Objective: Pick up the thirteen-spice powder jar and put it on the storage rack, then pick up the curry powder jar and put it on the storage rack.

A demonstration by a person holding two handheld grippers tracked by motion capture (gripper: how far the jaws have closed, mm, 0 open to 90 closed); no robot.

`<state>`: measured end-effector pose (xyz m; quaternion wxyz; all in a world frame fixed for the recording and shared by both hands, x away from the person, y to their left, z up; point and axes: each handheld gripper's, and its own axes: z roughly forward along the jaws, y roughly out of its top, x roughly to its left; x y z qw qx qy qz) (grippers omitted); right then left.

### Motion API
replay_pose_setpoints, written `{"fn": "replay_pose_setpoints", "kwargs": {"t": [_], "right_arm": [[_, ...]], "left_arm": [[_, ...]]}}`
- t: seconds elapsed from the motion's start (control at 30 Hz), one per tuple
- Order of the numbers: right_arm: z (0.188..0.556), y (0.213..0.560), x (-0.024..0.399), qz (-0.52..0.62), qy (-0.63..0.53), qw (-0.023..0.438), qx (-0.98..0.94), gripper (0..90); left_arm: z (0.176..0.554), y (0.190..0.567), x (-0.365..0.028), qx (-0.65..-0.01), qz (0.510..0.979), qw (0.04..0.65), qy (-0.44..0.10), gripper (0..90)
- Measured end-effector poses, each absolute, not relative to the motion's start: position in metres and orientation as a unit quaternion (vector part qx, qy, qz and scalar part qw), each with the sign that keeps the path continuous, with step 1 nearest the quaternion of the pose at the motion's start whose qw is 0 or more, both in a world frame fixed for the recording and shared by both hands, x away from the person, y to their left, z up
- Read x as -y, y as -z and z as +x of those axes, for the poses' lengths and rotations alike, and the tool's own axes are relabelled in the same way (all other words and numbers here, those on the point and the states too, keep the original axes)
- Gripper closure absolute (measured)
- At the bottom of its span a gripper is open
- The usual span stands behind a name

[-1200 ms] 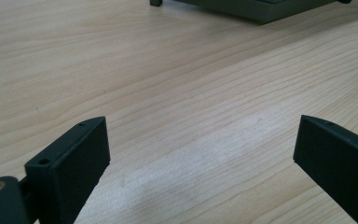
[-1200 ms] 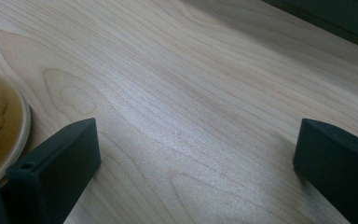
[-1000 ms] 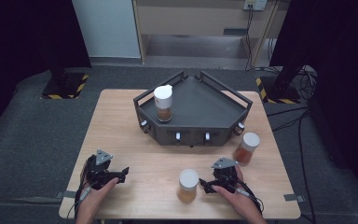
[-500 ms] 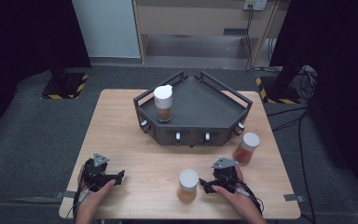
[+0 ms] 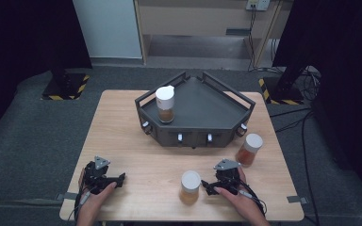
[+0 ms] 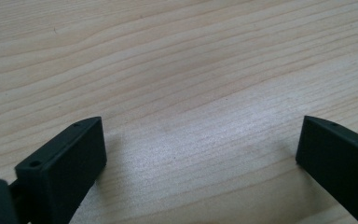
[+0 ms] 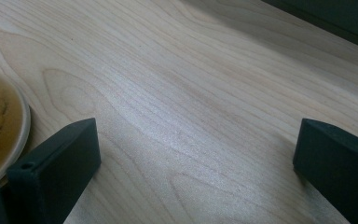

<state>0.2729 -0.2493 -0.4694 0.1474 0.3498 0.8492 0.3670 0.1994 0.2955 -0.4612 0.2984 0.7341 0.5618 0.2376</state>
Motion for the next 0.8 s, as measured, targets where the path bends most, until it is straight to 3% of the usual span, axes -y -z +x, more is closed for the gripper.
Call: {"fn": "replay_pose_setpoints", "kwargs": {"t": [0.8], "right_arm": [[0.266, 0.457, 0.259, 0.344, -0.369, 0.148, -0.851, 2.9]], "left_arm": [[0.199, 0.462, -0.293, -0.565, 0.730, 0.299, -0.241, 0.0]]}}
